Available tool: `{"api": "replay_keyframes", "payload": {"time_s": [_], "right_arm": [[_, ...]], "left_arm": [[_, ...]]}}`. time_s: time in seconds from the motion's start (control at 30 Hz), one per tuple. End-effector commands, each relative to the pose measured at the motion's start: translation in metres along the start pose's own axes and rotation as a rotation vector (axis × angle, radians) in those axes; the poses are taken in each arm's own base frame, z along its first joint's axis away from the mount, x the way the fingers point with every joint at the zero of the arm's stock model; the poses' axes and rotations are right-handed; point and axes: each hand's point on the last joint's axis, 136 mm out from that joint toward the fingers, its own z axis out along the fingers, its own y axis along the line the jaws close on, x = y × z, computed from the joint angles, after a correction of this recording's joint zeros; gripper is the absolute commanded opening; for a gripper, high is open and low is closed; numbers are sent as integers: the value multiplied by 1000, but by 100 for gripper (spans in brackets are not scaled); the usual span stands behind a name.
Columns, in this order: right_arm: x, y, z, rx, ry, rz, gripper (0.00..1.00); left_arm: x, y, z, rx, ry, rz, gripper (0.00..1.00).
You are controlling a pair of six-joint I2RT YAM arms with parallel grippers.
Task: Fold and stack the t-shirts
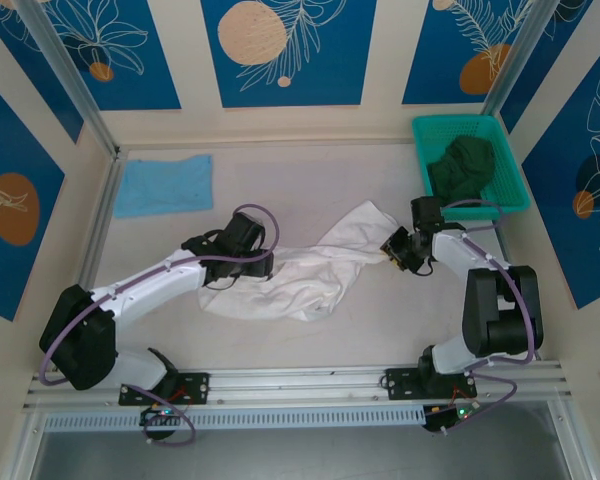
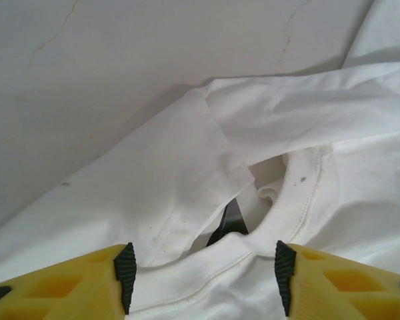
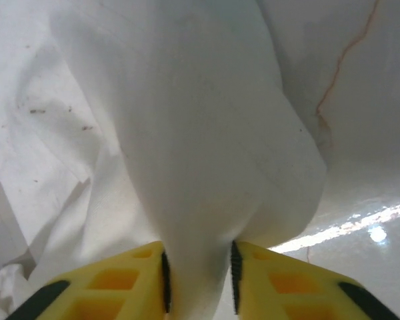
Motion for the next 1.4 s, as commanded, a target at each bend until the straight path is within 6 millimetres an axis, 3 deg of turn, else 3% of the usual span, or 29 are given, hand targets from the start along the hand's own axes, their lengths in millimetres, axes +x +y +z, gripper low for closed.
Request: {"api": "replay_keyframes", "payload": {"time_s": [0.0, 0.13, 0.27, 0.53, 0.77, 0.87, 1.17, 1.37], "right_arm": [[4, 3, 1, -8, 3, -5, 29], [6, 6, -3, 16, -13, -42, 38], [6, 6, -10, 30, -46, -64, 39], [5, 6, -15, 38, -65, -86, 31], [3, 5, -16, 38, -72, -98, 27], [4, 6, -15, 35, -70, -100, 26], [1, 5, -16, 40, -75, -98, 22], [0, 5, -18, 41, -84, -101, 14]], "left_arm": [[-2, 10, 4, -50, -3, -6, 62], [4, 15, 16, -57, 47, -32, 69], [7, 24, 31, -94, 88, -80, 69], [13, -2, 68, 10, 196, -112, 56], [15, -9, 81, 7, 233, -78, 49], [16, -9, 84, -6, 238, -66, 42], [14, -3, 80, -47, 221, -49, 2], [4, 4, 66, -75, 166, -44, 0]]}}
